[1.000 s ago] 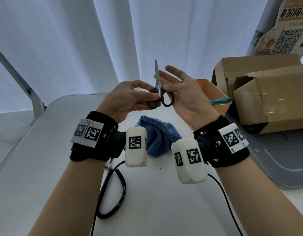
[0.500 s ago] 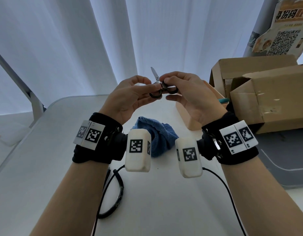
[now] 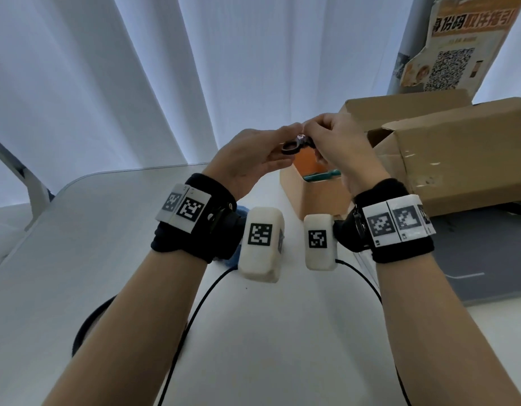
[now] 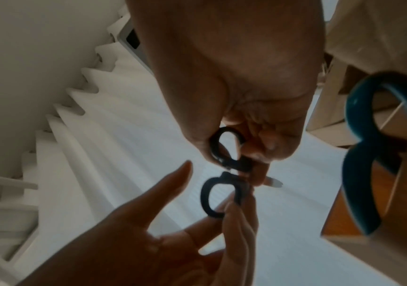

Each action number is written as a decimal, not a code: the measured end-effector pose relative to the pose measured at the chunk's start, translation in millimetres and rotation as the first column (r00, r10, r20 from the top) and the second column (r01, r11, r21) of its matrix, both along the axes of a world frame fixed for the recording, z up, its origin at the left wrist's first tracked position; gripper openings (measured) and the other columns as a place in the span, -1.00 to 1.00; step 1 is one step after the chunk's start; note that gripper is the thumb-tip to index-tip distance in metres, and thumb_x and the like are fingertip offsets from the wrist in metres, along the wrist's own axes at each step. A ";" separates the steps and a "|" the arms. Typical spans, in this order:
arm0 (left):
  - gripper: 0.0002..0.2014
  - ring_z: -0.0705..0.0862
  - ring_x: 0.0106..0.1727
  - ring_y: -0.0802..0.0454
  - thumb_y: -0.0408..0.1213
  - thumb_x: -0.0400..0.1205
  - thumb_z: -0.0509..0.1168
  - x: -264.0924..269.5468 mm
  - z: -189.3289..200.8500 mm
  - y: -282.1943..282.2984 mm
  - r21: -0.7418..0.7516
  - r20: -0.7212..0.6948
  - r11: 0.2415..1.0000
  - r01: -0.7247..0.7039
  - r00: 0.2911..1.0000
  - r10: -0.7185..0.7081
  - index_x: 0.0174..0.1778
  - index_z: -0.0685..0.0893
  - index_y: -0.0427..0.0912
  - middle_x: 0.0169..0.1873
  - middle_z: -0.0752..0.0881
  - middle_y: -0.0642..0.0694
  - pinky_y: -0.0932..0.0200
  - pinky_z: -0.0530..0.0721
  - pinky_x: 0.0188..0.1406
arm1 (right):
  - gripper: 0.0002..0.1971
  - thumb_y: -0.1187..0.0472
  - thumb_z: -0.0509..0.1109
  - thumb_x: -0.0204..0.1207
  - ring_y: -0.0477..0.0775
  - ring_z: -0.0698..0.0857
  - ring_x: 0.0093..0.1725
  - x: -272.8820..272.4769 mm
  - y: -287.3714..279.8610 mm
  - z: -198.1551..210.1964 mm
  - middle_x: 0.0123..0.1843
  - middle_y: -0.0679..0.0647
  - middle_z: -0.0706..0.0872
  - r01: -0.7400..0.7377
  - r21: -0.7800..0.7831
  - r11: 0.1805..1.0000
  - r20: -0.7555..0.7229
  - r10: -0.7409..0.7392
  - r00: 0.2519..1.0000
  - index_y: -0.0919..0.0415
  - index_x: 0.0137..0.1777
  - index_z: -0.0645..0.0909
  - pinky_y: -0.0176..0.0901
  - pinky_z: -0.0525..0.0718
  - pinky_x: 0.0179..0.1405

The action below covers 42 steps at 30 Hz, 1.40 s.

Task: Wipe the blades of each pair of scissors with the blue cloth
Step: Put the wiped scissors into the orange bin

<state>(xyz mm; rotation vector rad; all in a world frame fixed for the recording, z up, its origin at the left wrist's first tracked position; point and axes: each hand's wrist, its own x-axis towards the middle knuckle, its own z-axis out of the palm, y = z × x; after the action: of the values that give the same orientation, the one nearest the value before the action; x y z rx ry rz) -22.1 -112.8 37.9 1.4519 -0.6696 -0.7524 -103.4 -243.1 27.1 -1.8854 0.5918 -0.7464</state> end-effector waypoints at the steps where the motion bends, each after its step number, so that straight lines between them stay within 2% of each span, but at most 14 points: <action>1: -0.68 0.78 -0.03 0.05 -0.13 0.68 0.40 -1.8 -0.3 -4.4 0.011 -0.015 1.000 0.004 1.000 -0.004 0.17 0.76 -0.33 0.04 0.83 -0.16 0.23 0.77 0.08 | -0.82 0.13 0.32 0.66 -0.16 0.61 -0.31 -2.3 -5.8 0.1 -0.18 -0.03 0.71 0.023 -0.021 1.000 -0.031 -0.023 0.999 0.17 0.12 0.69 -0.27 0.53 -0.30; 3: -0.63 0.76 -0.05 0.04 -0.14 0.68 0.39 -4.0 -1.8 -12.1 0.028 -0.044 1.000 0.006 0.999 -0.004 0.24 0.73 -0.39 0.05 0.80 -0.20 0.24 0.77 0.02 | -0.81 0.12 0.33 0.65 -0.06 0.62 -0.25 -6.7 -16.8 -0.8 -0.08 0.07 0.71 0.056 -0.035 0.998 -0.085 -0.059 0.995 0.16 0.17 0.62 -0.25 0.53 -0.35; 5: -0.59 0.75 0.03 -0.02 -0.15 0.67 0.40 -4.9 -3.9 -17.4 0.040 -0.083 0.999 0.005 0.997 -0.002 0.29 0.71 -0.41 0.20 0.77 -0.29 0.20 0.77 0.05 | -0.79 0.12 0.33 0.64 -0.01 0.62 -0.23 -9.6 -23.0 -2.2 -0.05 0.10 0.69 0.074 -0.037 0.997 -0.120 -0.077 0.990 0.18 0.19 0.58 -0.23 0.53 -0.35; 7: -0.57 0.74 0.07 -0.06 -0.17 0.66 0.42 -5.9 -6.9 -20.8 0.044 -0.132 0.999 0.004 0.991 0.002 0.33 0.69 -0.42 0.30 0.73 -0.32 0.17 0.78 0.08 | -0.74 0.11 0.33 0.64 0.06 0.67 -0.03 -10.2 -25.4 -3.4 0.06 0.10 0.70 0.094 -0.093 0.991 -0.168 -0.109 0.980 0.20 0.25 0.61 -0.18 0.57 -0.17; 9: -0.55 0.75 0.07 -0.07 -0.18 0.66 0.42 -7.7 -10.4 -22.4 0.041 -0.179 0.999 0.007 0.984 0.001 0.36 0.65 -0.45 0.26 0.73 -0.35 0.16 0.80 0.08 | -0.76 0.10 0.31 0.66 0.08 0.65 0.14 -10.0 -26.1 -3.5 0.14 0.09 0.70 0.108 -0.190 0.976 -0.229 -0.151 0.962 0.20 0.23 0.63 -0.16 0.53 -0.03; 14: -0.72 0.77 -0.03 -0.05 -0.24 0.69 0.39 -8.3 -18.2 -25.9 0.021 -0.246 1.000 0.018 0.969 -0.012 0.21 0.66 -0.36 0.11 0.69 -0.27 0.12 0.79 0.12 | -0.84 0.07 0.29 0.66 -0.03 0.63 -0.09 -12.3 -26.5 -5.3 -0.15 -0.03 0.67 0.057 -0.267 0.962 -0.363 -0.155 0.919 0.14 0.06 0.62 -0.18 0.51 -0.18; 18: -0.56 0.77 0.02 -0.05 -0.16 0.68 0.39 -8.1 -21.2 -28.0 0.069 -0.222 0.997 0.030 0.975 -0.014 0.36 0.62 -0.40 0.14 0.72 -0.26 0.13 0.77 0.18 | -0.83 0.04 0.31 0.64 0.11 0.65 0.19 -12.9 -27.2 -9.1 0.06 0.06 0.72 0.045 -0.313 0.949 -0.402 -0.175 0.899 0.12 0.03 0.65 -0.04 0.63 0.12; 20: -0.54 0.77 0.06 -0.05 -0.13 0.68 0.39 -7.3 -22.6 -27.3 0.084 -0.219 0.996 0.031 0.976 -0.012 0.38 0.61 -0.39 0.20 0.74 -0.28 0.15 0.77 0.18 | -0.82 0.02 0.31 0.64 0.11 0.64 0.26 -12.3 -26.0 -10.4 0.05 0.02 0.71 0.032 -0.338 0.941 -0.445 -0.190 0.875 0.07 -0.01 0.67 0.02 0.61 0.24; 25: -0.55 0.77 0.13 -0.11 -0.12 0.72 0.34 -6.5 -26.1 -25.3 0.099 -0.237 0.994 0.038 0.971 -0.014 0.40 0.59 -0.39 0.30 0.70 -0.36 0.14 0.78 0.15 | -0.69 0.01 0.30 0.63 0.11 0.67 0.14 -9.4 -23.9 -14.4 0.00 0.07 0.79 -0.006 -0.353 0.935 -0.505 -0.185 0.843 0.17 -0.07 0.81 0.17 0.60 0.33; 31: -0.55 0.79 0.09 -0.13 -0.13 0.71 0.35 -1.7 -26.4 -19.4 0.068 -0.268 0.997 0.028 0.963 -0.009 0.38 0.59 -0.42 0.30 0.68 -0.38 0.12 0.80 0.09 | -0.70 -0.03 0.29 0.64 0.14 0.65 0.21 -4.4 -24.7 -16.7 0.02 0.05 0.77 -0.012 -0.374 0.927 -0.514 -0.197 0.835 0.11 -0.05 0.80 0.30 0.48 0.47; 34: -0.55 0.80 0.16 -0.16 -0.13 0.70 0.36 4.3 -23.8 -11.2 0.060 -0.244 0.998 0.007 0.970 0.008 0.38 0.60 -0.41 0.29 0.69 -0.36 0.10 0.79 0.15 | -0.70 -0.04 0.30 0.64 0.12 0.65 0.20 -1.8 -21.2 -14.7 0.02 0.04 0.75 -0.033 -0.375 0.926 -0.508 -0.176 0.843 0.11 0.01 0.79 0.31 0.47 0.48; 37: -0.54 0.80 0.20 -0.19 -0.14 0.69 0.38 10.9 -19.6 2.8 0.043 -0.231 0.999 -0.009 0.973 0.019 0.38 0.61 -0.40 0.30 0.69 -0.35 0.06 0.77 0.21 | -0.70 -0.06 0.28 0.66 0.12 0.61 0.26 1.1 -12.4 -9.9 0.13 0.04 0.74 -0.068 -0.401 0.914 -0.506 -0.158 0.848 0.06 0.13 0.76 0.25 0.43 0.48; 40: -0.60 0.79 0.21 -0.20 -0.17 0.69 0.37 17.3 -14.6 21.3 0.025 -0.200 0.998 -0.053 0.978 0.056 0.33 0.64 -0.39 0.27 0.72 -0.34 0.02 0.74 0.27 | -0.70 -0.05 0.29 0.64 0.10 0.63 0.29 6.0 3.9 -5.2 0.21 0.02 0.74 -0.127 -0.380 0.916 -0.466 -0.071 0.882 0.06 0.19 0.74 0.24 0.52 0.45; 42: -0.64 0.79 0.21 -0.19 -0.18 0.70 0.37 23.4 -11.6 36.5 0.026 -0.179 0.998 -0.065 0.981 0.069 0.31 0.67 -0.36 0.27 0.74 -0.32 0.01 0.73 0.29 | -0.72 0.00 0.31 0.63 0.05 0.68 0.24 8.5 18.8 -1.6 0.11 -0.02 0.76 -0.175 -0.355 0.918 -0.427 0.007 0.904 0.10 0.17 0.76 0.09 0.62 0.33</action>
<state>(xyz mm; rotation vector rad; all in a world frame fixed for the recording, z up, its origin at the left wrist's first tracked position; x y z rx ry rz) 1.2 -76.3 26.4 1.3983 -0.4741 -0.8285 -94.9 -224.3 25.5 -2.4570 0.6453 -0.4092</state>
